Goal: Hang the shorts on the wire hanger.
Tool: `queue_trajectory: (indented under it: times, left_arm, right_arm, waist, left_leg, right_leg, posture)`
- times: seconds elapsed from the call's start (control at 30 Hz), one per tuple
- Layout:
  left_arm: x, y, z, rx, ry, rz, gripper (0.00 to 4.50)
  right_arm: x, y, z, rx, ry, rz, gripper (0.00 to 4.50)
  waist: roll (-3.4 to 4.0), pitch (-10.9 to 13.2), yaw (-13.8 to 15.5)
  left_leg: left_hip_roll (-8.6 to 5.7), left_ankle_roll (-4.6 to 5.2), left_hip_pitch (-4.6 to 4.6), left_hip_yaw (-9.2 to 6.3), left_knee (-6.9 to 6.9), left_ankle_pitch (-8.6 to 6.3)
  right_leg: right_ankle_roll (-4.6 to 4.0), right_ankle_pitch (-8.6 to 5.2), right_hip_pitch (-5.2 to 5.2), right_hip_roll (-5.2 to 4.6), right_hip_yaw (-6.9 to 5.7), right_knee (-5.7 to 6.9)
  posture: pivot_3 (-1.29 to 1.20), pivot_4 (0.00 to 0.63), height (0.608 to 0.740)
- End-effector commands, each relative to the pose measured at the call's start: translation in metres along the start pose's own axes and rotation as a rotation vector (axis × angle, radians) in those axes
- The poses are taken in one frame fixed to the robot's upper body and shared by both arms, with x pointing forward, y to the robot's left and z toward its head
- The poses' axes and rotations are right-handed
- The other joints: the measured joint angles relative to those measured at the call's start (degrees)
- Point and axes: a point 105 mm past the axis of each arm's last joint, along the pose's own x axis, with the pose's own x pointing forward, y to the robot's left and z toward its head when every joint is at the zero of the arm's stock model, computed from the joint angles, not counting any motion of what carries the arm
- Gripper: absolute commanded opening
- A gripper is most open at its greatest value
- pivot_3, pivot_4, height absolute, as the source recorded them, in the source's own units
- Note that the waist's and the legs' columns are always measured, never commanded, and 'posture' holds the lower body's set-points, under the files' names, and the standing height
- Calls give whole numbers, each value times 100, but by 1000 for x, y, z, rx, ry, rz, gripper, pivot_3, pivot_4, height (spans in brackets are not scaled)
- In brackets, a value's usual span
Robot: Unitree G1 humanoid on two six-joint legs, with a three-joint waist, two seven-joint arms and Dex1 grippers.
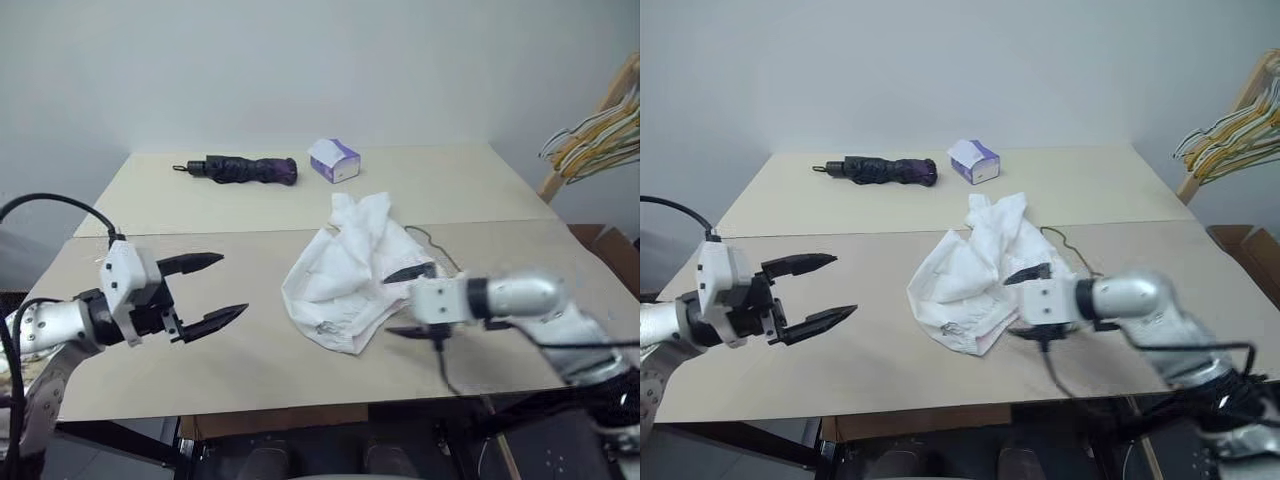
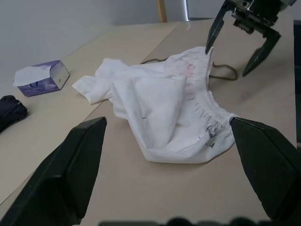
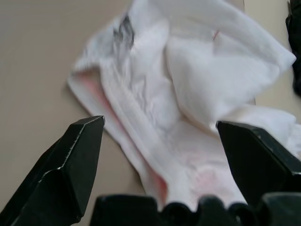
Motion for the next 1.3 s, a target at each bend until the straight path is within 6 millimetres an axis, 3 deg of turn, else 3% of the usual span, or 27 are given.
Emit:
queue_trajectory:
  times: [0.03,0.2,0.3,0.47,0.67,0.7,0.83,1.07,1.3]
  left_arm:
    - [3,4,5,41,-7,-23,4500]
    - [8,5,6,48,-12,-38,4500]
    - [9,6,6,53,-13,-40,4500]
    - [13,5,6,59,-21,-39,4500]
    - [24,5,3,56,-35,-16,4500]
    - [28,7,2,45,-37,0,4500]
    - [51,16,-7,-61,-19,121,4500]
    - [103,38,-40,-418,93,313,4500]
    - [142,59,-55,-500,125,256,4500]
  right_arm:
    - [17,4,24,94,55,-57,4445]
    - [47,21,20,127,235,-17,4445]
    - [58,22,15,106,295,-22,3888]
    - [64,21,8,36,346,-8,2062]
    - [41,32,7,-87,291,117,162]
    - [37,33,5,-113,287,141,38]
    - [30,35,1,-156,276,190,38]
    - [33,33,-1,-154,256,153,38]
    - [34,33,-1,-146,247,147,38]
  waist:
    - [0,0,-9]
    - [-3,-2,-48]
    - [-5,-3,-61]
    - [-6,-4,-71]
    - [-6,-4,-43]
    - [-8,-5,-48]
    - [-13,-8,-79]
    - [-28,-15,-91]
    - [-29,-16,-106]
  left_leg:
    - [-1,-1,0,1,1,0]
    - [-2,-31,-8,1,1,-13]
    - [-15,-18,-25,1,1,-6]
    - [-18,-15,-30,0,1,-5]
    - [-24,-15,-32,-2,1,-5]
    - [-25,-15,-32,-3,1,-5]
    - [-23,-14,-30,-1,2,-4]
    - [-23,-14,-5,-9,8,-4]
    - [-40,-14,-7,-15,8,-4]
  right_leg:
    - [0,0,-3,-1,0,0]
    - [-13,8,-49,0,-2,1]
    - [-46,29,-67,-7,-1,1]
    - [-46,29,-69,-6,-2,0]
    - [-38,24,-66,-10,-7,-3]
    - [-27,18,-65,-10,-7,-4]
    - [-9,8,-43,-8,-5,-2]
    - [8,4,-7,-4,-6,1]
    - [-29,26,-9,-5,-6,-1]
  posture:
    - [-64,0,740]
    - [-71,0,740]
    - [-68,0,740]
    - [-55,0,740]
    - [-64,0,740]
    - [-70,0,740]
    - [-84,0,740]
    - [-97,0,740]
    - [-104,0,740]
